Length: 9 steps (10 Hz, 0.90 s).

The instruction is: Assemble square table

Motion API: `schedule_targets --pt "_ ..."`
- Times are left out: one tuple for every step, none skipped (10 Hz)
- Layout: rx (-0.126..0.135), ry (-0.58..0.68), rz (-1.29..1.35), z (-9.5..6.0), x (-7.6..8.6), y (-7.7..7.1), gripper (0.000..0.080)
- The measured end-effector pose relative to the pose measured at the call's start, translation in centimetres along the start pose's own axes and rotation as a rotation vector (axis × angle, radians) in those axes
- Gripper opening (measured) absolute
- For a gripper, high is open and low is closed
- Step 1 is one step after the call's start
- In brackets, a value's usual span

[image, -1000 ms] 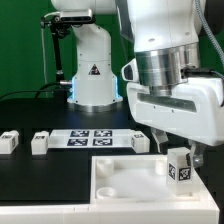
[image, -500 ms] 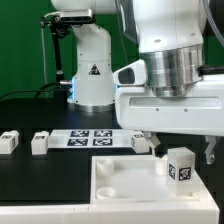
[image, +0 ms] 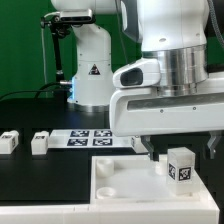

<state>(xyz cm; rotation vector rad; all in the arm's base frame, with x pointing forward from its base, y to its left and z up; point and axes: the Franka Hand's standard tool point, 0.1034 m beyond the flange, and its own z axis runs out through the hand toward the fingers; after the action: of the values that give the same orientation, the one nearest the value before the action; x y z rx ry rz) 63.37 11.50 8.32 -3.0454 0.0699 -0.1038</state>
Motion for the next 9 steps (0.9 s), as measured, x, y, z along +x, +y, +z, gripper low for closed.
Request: schedule_targets --pt "-0.003 0.002 -0.09 -0.03 0.13 0.03 0.0649" --pt "-0.004 0.004 -0.155 -0.04 0.19 0.24 0.0649" --pt "-0.005 0.004 -0.214 -0.04 0.22 0.36 0.0649" --pt "-0.005 0.004 -0.281 -0.05 0.25 0.49 0.0536" --pt "-0.003 0.004 -0.256 -0.04 0.23 0.4 0.0389" --pt "-0.003 0.004 -0.257 -0.05 0.24 0.4 0.0389" --pt "-0.003 0.004 -0.254 -0.05 0.24 0.4 0.0285" --pt "-0.003 0.004 -0.233 -0.05 0.24 0.42 0.0285" --pt "0.0 0.005 -0.205 -0.05 0.25 0.44 0.0285"
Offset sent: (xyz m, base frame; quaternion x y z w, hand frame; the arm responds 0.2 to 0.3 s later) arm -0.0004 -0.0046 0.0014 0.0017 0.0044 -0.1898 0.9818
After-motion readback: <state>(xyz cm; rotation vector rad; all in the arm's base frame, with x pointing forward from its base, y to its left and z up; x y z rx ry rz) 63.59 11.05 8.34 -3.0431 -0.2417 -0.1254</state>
